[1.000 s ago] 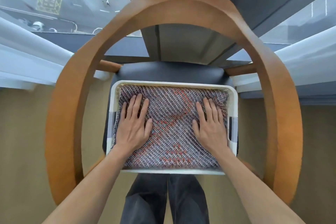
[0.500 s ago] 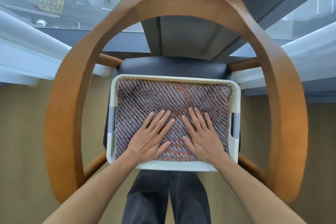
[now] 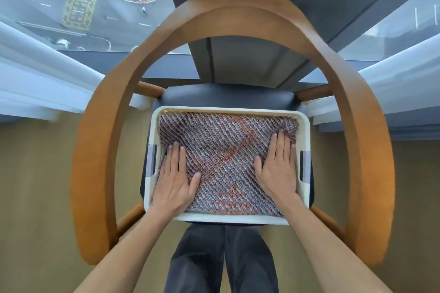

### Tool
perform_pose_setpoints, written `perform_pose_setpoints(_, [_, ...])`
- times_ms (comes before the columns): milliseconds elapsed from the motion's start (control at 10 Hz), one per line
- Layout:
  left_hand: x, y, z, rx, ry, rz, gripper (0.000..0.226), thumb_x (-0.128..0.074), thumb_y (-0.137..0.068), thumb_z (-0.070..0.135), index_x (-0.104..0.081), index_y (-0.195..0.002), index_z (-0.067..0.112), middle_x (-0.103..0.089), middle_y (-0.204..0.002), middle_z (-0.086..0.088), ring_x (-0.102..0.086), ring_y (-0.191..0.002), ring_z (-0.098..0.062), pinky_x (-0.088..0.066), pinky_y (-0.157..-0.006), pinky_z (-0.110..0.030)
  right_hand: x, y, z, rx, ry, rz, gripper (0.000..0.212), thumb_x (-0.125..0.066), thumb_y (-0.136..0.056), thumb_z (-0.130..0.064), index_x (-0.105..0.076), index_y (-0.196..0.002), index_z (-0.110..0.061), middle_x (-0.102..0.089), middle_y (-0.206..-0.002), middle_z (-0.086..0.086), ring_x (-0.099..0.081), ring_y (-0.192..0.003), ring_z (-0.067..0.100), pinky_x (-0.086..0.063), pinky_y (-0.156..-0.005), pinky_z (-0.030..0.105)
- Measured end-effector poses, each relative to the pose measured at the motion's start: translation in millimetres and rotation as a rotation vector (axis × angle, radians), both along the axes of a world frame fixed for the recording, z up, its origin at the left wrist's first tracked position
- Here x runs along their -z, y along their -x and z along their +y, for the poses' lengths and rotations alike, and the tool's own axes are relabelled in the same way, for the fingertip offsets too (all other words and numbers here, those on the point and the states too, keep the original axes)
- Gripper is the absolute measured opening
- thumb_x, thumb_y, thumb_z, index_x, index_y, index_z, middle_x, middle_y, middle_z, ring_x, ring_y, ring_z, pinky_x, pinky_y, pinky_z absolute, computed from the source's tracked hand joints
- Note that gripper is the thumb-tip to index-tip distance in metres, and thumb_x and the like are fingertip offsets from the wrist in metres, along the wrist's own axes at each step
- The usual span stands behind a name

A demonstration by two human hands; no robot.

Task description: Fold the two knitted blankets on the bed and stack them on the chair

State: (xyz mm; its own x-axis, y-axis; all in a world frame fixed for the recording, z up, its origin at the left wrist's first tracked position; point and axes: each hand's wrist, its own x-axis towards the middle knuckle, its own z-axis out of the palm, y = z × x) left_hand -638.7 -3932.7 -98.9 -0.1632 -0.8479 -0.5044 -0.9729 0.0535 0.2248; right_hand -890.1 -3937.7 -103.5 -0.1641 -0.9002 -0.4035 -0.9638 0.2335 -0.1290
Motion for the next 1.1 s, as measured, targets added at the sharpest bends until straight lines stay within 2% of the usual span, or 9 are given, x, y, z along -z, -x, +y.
perform_pose_setpoints(100, [-12.5, 8.2, -6.9, 0.0, 0.072, -0.014, 0.078, -0.023, -0.088, 0.049, -0.001, -0.15, 0.006, 0.008, -0.157, -0.013, 0.006, -0.146, -0.026, -0.003, -0.119, -0.04, -16.1, -15.2, -1.9, 0.001, 0.078, 0.002, 0.07, -0.039, -0.092, -0.036, -0.014, -0.147, -0.001, -0.007, -0.156, 0.019, -0.007, -0.144, 0.032, -0.007, -0.117, 0.048])
perform_pose_setpoints(200, [-19.8, 44.2, -23.9, 0.105, 0.197, 0.059, 0.067, -0.026, -0.091, 0.034, -0.009, -0.15, 0.007, -0.003, -0.159, -0.012, 0.001, -0.146, -0.024, -0.003, -0.119, -0.042, -27.4, -48.7, -9.3, -0.214, 0.166, -0.109, 0.064, -0.034, -0.093, -0.033, -0.017, -0.148, -0.005, -0.011, -0.156, 0.014, -0.004, -0.145, 0.027, -0.008, -0.117, 0.047])
perform_pose_setpoints(300, [-12.3, 68.2, -50.0, 0.15, 0.099, 0.013, 0.062, -0.018, -0.094, 0.032, -0.004, -0.149, 0.008, -0.001, -0.159, -0.012, 0.004, -0.146, -0.023, 0.004, -0.119, -0.039, -19.5, -62.4, -30.4, -0.306, -0.033, -0.095, 0.061, -0.028, -0.098, -0.033, -0.005, -0.149, -0.009, 0.0, -0.158, 0.011, 0.003, -0.145, 0.022, -0.001, -0.118, 0.043])
perform_pose_setpoints(400, [-12.7, 58.0, -58.6, 0.212, 0.101, -0.021, 0.062, -0.02, -0.094, 0.034, -0.006, -0.149, 0.007, -0.004, -0.159, -0.012, -0.001, -0.146, -0.023, 0.002, -0.119, -0.039, -17.1, -46.5, -39.7, -0.365, -0.051, -0.083, 0.062, -0.025, -0.098, -0.039, -0.005, -0.149, -0.01, -0.001, -0.158, 0.008, 0.003, -0.145, 0.02, 0.001, -0.118, 0.041])
perform_pose_setpoints(500, [-20.7, 27.3, -38.9, 0.045, 0.238, 0.014, 0.066, -0.019, -0.093, 0.038, -0.006, -0.149, 0.005, 0.0, -0.158, -0.01, 0.003, -0.146, -0.021, 0.0, -0.119, -0.038, -25.4, -18.3, -16.1, -0.104, 0.145, -0.019, 0.064, -0.03, -0.095, -0.039, -0.015, -0.148, -0.006, -0.008, -0.157, 0.012, -0.001, -0.145, 0.024, -0.007, -0.118, 0.043])
perform_pose_setpoints(600, [-11.2, 7.1, -28.4, -0.075, 0.115, -0.014, 0.071, -0.011, -0.092, 0.045, 0.001, -0.149, 0.005, 0.008, -0.158, -0.01, 0.012, -0.144, -0.017, 0.007, -0.118, -0.033, -14.7, 5.6, -0.3, -0.016, 0.008, 0.016, 0.07, -0.028, -0.096, -0.044, -0.005, -0.149, -0.005, 0.005, -0.157, 0.013, 0.007, -0.144, 0.025, -0.005, -0.118, 0.041])
perform_pose_setpoints(900, [-32.6, -7.0, 27.3, 0.033, 0.01, 0.118, 0.074, -0.013, -0.092, 0.057, 0.012, -0.148, 0.016, 0.023, -0.155, -0.003, 0.019, -0.143, -0.016, 0.013, -0.116, -0.031, -33.3, -13.8, 61.3, -0.007, -0.091, 0.0, 0.071, -0.035, -0.091, -0.042, -0.01, -0.148, -0.008, 0.004, -0.156, 0.014, 0.005, -0.144, 0.027, -0.001, -0.117, 0.04])
perform_pose_setpoints(1000, [-34.8, -9.4, 34.2, 0.114, -0.064, -0.015, 0.078, -0.018, -0.092, 0.055, 0.018, -0.146, 0.012, 0.026, -0.153, -0.012, 0.021, -0.143, -0.026, 0.017, -0.115, -0.035, -41.1, -18.6, 80.0, 0.042, -0.258, 0.038, 0.069, -0.032, -0.093, -0.038, -0.004, -0.149, -0.009, 0.008, -0.157, 0.013, 0.007, -0.145, 0.025, 0.001, -0.118, 0.04])
perform_pose_setpoints(1100, [-45.9, 8.4, 14.8, 0.079, -0.142, -0.069, 0.079, -0.029, -0.093, 0.046, 0.013, -0.148, 0.008, 0.018, -0.155, -0.017, 0.014, -0.144, -0.031, 0.008, -0.117, -0.042, -56.4, -26.1, 58.4, 0.066, -0.335, -0.03, 0.066, -0.035, -0.094, -0.032, -0.006, -0.149, -0.01, 0.005, -0.157, 0.013, 0.007, -0.144, 0.027, -0.003, -0.118, 0.041])
